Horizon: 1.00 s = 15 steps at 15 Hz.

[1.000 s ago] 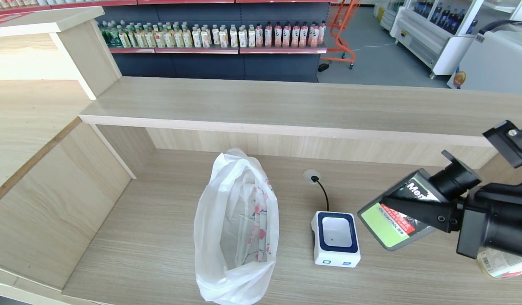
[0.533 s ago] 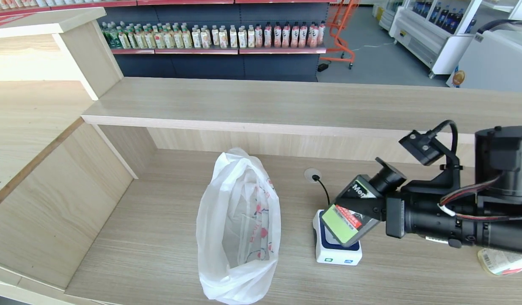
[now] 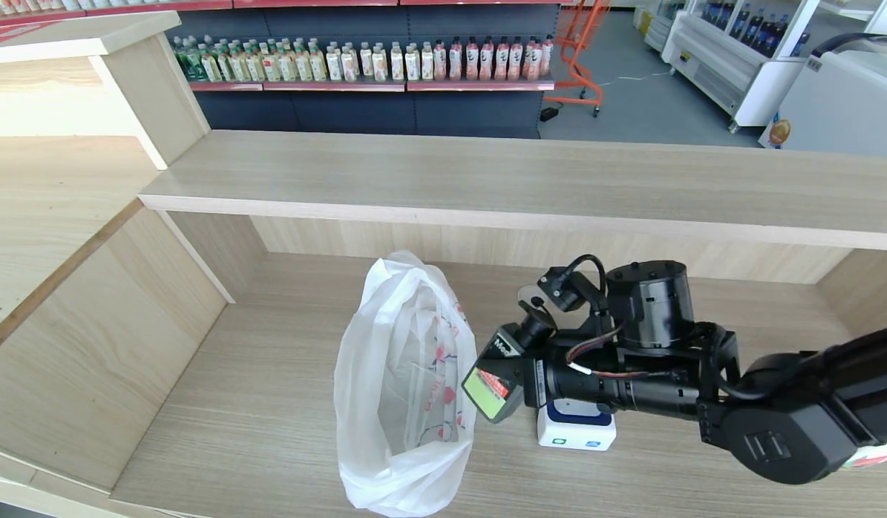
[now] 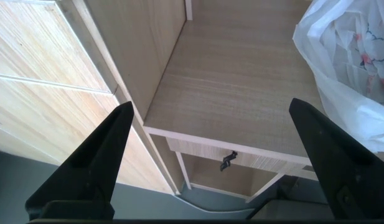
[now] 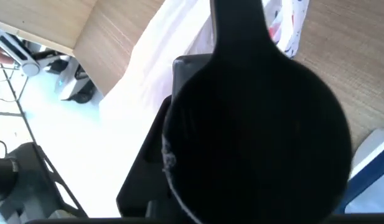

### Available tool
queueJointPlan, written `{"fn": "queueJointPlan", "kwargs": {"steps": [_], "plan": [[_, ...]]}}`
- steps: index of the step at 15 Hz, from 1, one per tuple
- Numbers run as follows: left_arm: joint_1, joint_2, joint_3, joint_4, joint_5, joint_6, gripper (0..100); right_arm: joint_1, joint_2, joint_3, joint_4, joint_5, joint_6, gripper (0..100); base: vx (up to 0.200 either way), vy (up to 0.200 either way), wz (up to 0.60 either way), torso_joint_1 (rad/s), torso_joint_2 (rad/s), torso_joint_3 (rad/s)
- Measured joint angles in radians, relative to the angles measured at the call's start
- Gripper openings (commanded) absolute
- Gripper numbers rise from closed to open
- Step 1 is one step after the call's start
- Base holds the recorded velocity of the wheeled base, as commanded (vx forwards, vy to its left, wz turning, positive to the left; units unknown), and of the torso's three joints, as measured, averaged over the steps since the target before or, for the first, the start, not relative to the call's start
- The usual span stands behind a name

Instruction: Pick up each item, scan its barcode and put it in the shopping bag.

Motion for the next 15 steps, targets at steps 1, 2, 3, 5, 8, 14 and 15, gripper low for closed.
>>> {"fn": "queueJointPlan", "kwargs": {"steps": [1, 2, 3, 5, 8, 14, 15], "plan": [[0.000, 0.000, 0.000, 0.000, 0.000, 0.000, 100, 0.007, 0.052, -0.014, -0.047, 0.000, -0.059, 0, 0.000, 0.000, 0.00, 0.000, 0.00, 0.000], [0.000, 0.000, 0.000, 0.000, 0.000, 0.000, 100, 0.014, 0.100, -0.035, -0.087, 0.001, -0.103, 0, 0.000, 0.000, 0.00, 0.000, 0.00, 0.000], [0.000, 0.000, 0.000, 0.000, 0.000, 0.000, 100, 0.024, 0.144, -0.056, -0.124, 0.001, -0.145, 0, 0.000, 0.000, 0.00, 0.000, 0.00, 0.000], [0.000, 0.000, 0.000, 0.000, 0.000, 0.000, 100, 0.044, 0.235, -0.105, -0.183, 0.003, -0.260, 0, 0.000, 0.000, 0.00, 0.000, 0.00, 0.000], [0.000, 0.000, 0.000, 0.000, 0.000, 0.000, 100, 0.060, 0.330, -0.179, -0.244, 0.001, -0.341, 0, 0.000, 0.000, 0.00, 0.000, 0.00, 0.000], [0.000, 0.000, 0.000, 0.000, 0.000, 0.000, 100, 0.054, 0.432, -0.238, -0.301, -0.001, -0.523, 0, 0.000, 0.000, 0.00, 0.000, 0.00, 0.000], [0.000, 0.000, 0.000, 0.000, 0.000, 0.000, 100, 0.049, 0.440, -0.240, -0.307, -0.001, -0.532, 0, 0.000, 0.000, 0.00, 0.000, 0.00, 0.000]]}}
